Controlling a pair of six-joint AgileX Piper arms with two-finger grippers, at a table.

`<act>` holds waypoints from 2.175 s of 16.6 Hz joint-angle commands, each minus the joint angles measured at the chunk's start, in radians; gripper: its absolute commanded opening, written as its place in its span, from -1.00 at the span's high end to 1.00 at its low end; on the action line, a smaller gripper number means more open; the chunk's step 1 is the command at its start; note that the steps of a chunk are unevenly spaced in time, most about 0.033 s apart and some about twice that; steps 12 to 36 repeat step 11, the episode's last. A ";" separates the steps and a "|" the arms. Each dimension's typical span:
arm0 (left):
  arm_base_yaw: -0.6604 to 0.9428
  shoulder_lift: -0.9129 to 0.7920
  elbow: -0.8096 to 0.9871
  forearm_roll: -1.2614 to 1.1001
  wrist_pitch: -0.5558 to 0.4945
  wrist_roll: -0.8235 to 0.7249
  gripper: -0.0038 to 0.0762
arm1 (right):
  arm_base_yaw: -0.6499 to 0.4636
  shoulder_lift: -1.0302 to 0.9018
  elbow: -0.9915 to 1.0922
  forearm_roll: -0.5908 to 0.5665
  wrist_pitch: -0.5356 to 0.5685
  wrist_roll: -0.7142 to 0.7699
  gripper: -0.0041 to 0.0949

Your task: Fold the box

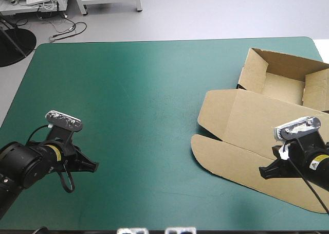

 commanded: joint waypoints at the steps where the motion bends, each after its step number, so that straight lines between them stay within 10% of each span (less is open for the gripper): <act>1: 0.000 -0.012 -0.023 0.012 -0.034 0.024 0.93 | 0.001 -0.001 -0.010 0.003 -0.059 0.017 0.93; 36: 0.000 -0.060 -0.023 0.014 -0.078 0.074 0.93 | 0.001 -0.092 0.016 0.003 -0.103 -0.002 0.93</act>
